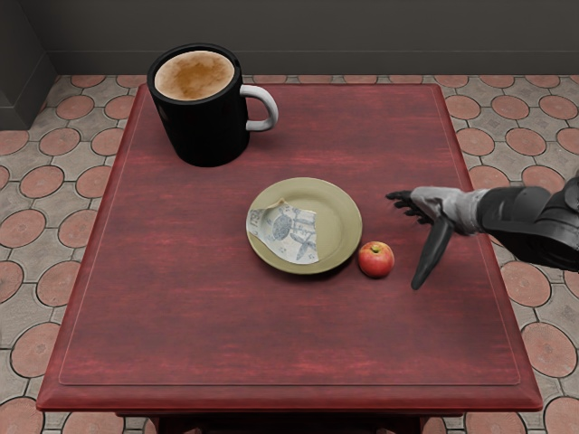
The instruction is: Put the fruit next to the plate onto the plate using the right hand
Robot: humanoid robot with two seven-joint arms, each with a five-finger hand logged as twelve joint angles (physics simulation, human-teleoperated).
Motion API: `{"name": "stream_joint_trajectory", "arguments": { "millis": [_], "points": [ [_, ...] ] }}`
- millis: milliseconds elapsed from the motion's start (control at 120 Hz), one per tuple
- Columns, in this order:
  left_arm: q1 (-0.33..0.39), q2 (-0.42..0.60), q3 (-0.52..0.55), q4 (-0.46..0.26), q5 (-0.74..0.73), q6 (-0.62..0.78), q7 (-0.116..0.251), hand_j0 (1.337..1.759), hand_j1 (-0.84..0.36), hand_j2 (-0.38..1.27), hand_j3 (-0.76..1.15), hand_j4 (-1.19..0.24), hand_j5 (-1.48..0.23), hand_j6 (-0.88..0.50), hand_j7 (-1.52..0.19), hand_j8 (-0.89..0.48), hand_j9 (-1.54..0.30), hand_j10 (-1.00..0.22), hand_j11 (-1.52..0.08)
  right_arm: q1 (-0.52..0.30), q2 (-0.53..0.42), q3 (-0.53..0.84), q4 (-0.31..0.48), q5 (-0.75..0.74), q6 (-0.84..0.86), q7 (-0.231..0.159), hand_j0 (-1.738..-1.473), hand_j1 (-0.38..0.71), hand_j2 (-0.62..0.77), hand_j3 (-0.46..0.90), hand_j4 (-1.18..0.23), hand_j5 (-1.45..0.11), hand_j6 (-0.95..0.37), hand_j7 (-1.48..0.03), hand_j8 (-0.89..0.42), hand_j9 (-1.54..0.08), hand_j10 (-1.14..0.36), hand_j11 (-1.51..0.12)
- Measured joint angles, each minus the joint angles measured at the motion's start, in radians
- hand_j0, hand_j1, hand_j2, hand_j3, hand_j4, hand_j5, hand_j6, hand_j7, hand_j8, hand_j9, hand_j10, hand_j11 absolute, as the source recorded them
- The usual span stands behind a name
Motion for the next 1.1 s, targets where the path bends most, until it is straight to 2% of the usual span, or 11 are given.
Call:
{"name": "stream_joint_trajectory", "arguments": {
  "millis": [367, 583, 908, 1100],
  "points": [
    [0.000, 0.000, 0.000, 0.000, 0.000, 0.000, 0.000, 1.658, 0.35, 0.00, 0.00, 0.00, 0.00, 0.00, 0.00, 0.00, 0.00, 0.00, 0.00, -0.056, 0.020, -0.003, 0.041, -0.118, -0.143, 0.000, -1.658, -0.35, 0.00, 0.00, 0.00, 0.00, 0.00, 0.00, 0.00, 0.00, 0.00, 0.00],
    [-0.001, 0.000, 0.000, 0.000, 0.000, 0.000, 0.000, 1.658, 0.35, 0.00, 0.00, 0.00, 0.00, 0.00, 0.00, 0.00, 0.00, 0.00, 0.00, -0.092, 0.068, 0.002, 0.047, -0.171, -0.207, 0.000, -1.658, -0.35, 0.00, 0.00, 0.00, 0.00, 0.00, 0.00, 0.00, 0.00, 0.00, 0.00],
    [-0.001, 0.000, 0.000, 0.000, 0.000, 0.000, 0.000, 1.658, 0.35, 0.00, 0.00, 0.00, 0.00, 0.00, 0.00, 0.00, 0.00, 0.00, 0.00, -0.110, 0.091, 0.006, 0.048, -0.182, -0.255, 0.000, -1.658, -0.35, 0.00, 0.00, 0.00, 0.00, 0.00, 0.00, 0.00, 0.00, 0.00, 0.00],
    [-0.001, 0.000, 0.000, 0.000, 0.000, 0.000, 0.000, 1.658, 0.35, 0.00, 0.00, 0.00, 0.00, 0.00, 0.00, 0.00, 0.00, 0.00, 0.00, -0.109, 0.102, 0.005, 0.048, -0.181, -0.254, 0.000, -1.658, -0.25, -0.02, 0.00, -0.09, -0.11, -0.09, -0.11, -0.09, -0.11, -0.09, -0.11]
  ]
}}
